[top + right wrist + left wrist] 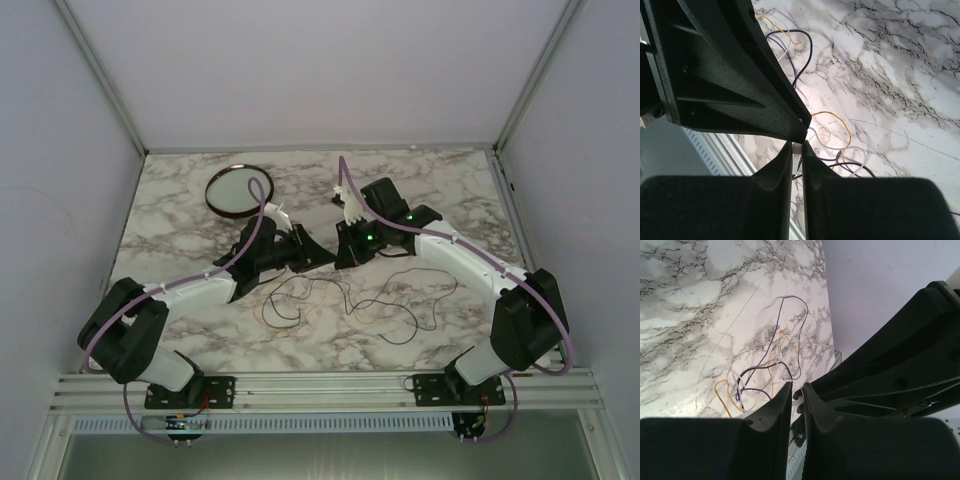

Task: Zip-tie the wires
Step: Tie the cable at the center of the board.

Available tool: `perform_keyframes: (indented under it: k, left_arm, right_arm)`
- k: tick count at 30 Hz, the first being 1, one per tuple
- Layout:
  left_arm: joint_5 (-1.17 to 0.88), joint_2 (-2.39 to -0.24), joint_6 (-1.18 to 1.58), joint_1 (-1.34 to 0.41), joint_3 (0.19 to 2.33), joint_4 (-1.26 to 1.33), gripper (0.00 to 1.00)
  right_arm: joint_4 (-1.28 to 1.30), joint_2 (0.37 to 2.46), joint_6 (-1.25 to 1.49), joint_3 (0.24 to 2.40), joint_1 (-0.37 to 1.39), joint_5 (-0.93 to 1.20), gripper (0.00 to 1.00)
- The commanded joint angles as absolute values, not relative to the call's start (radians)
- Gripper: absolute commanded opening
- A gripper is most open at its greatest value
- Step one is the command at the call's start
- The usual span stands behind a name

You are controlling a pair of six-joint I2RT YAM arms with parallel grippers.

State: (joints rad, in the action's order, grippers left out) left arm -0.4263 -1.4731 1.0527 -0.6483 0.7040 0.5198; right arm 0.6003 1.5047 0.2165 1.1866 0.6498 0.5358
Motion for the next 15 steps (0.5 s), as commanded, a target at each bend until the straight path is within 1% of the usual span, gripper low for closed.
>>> perform_keyframes:
  k: [1, 4, 5, 15]
  left_arm:
    - [-0.421, -1.479, 1.058, -0.652, 0.73, 0.562, 0.12]
    - [-0.42, -1.479, 1.056, -0.652, 0.729, 0.568, 0.01]
    - [-0.42, -1.479, 1.055, -0.653, 0.729, 0.571, 0.0]
    - [-0.407, -1.463, 1.052, -0.631, 0.737, 0.594, 0.0]
  right_arm:
    - [0.59, 1.478, 0.213, 1.192, 0.662, 0.533, 0.02]
    - [0.591, 1.477, 0.215, 1.192, 0.663, 0.531, 0.02]
    - [0.591, 1.478, 0.216, 1.191, 0.664, 0.53, 0.02]
    - [0.591, 1.477, 0.231, 1.177, 0.676, 0.506, 0.02]
